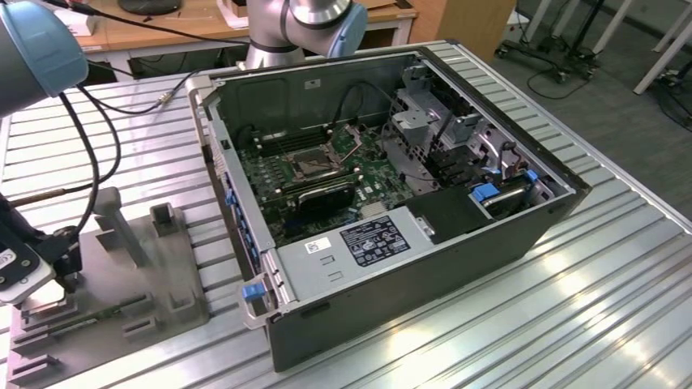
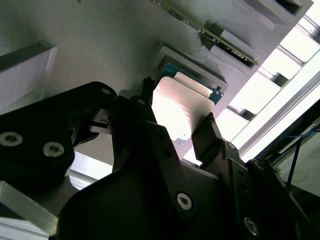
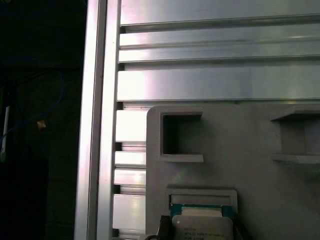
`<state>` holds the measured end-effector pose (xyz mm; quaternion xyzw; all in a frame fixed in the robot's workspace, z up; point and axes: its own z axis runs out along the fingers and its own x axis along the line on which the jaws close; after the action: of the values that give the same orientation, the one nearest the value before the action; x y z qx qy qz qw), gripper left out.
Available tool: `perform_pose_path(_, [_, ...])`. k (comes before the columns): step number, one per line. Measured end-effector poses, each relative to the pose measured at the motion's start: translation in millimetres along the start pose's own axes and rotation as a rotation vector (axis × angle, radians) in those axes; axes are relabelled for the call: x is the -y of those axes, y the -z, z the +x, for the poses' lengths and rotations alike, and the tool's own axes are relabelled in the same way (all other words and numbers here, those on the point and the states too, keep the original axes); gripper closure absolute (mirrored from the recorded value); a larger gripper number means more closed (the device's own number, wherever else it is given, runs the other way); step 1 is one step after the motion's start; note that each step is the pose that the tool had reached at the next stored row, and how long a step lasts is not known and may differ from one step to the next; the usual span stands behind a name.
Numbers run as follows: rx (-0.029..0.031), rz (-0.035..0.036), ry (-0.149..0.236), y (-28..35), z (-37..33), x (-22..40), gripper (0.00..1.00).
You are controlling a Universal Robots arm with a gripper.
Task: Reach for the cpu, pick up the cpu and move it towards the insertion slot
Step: 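Pick up the cpu and move it towards the insertion slot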
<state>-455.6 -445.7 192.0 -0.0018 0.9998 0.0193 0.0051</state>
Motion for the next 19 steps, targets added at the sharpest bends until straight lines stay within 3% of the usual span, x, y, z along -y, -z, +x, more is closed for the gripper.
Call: perform_pose_path(19, [-0.0001,-0.0027,0.0,12.8,-0.2,-0.2,0.45])
